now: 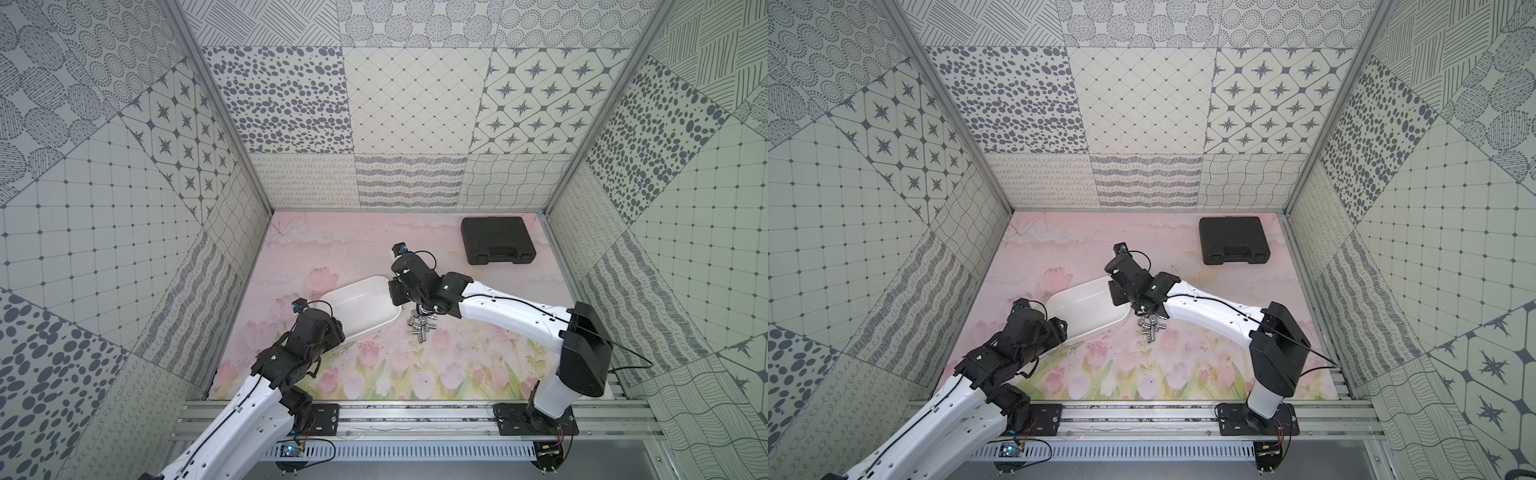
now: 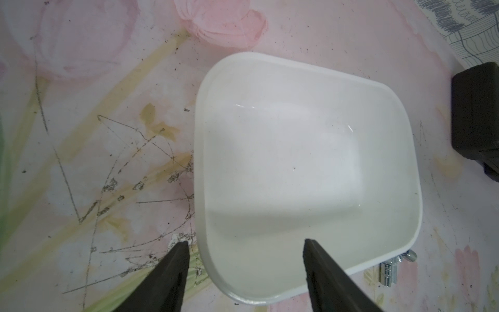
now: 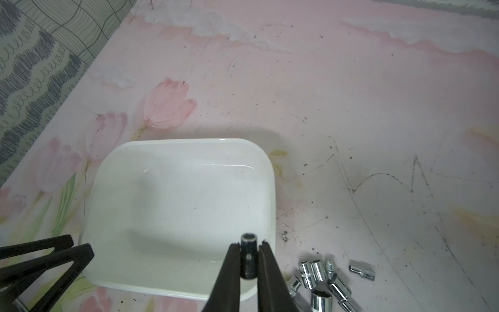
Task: Put the socket on the desktop into the storage box
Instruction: Place the socket head in the storage box, then pick up the socket head from the center of the board.
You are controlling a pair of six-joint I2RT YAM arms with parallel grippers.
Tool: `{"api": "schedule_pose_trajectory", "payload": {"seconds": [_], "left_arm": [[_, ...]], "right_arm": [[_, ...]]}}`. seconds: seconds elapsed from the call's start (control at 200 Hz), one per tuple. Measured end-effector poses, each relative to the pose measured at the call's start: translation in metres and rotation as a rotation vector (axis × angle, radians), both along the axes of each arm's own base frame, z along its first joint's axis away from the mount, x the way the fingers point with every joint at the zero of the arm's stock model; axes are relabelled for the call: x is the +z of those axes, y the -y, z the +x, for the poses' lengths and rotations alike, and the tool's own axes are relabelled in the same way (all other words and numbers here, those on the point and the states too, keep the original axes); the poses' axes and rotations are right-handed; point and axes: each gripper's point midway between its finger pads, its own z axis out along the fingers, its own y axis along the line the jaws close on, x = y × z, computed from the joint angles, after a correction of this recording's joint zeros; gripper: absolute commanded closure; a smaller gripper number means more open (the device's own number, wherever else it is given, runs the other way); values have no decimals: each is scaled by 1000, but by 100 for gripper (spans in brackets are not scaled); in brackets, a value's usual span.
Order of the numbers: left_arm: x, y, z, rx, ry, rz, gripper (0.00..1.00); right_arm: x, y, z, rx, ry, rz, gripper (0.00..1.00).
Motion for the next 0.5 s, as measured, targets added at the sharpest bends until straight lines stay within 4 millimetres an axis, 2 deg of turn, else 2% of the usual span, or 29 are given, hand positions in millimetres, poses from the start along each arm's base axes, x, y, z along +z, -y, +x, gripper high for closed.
{"api": "schedule_pose_trajectory", "payload": {"seconds": [0.075,0.12,0.26,0.305,0.355,0.5], "left_arm": [[0,0,0,0,0,0,28],[0,0,0,-1,0,0,28],[-1,0,0,-1,-4,1,28],[-1,0,0,-2,-7,2,28],[-2,1,0,-4,-11,1,28],[-5,3,0,-12,-24,-3,29]], "right_arm": [[-16,-22,-3,34,-24,-17,93],[-32,-34,-5,55,-48,-38,92],[-70,-43,-10,79,-111,-101,87],[-76,-42,-11,81,-123,-115,83],[-80,-41,-12,83,-129,-126,75],[-78,-39,-12,85,-130,-134,68]]}}
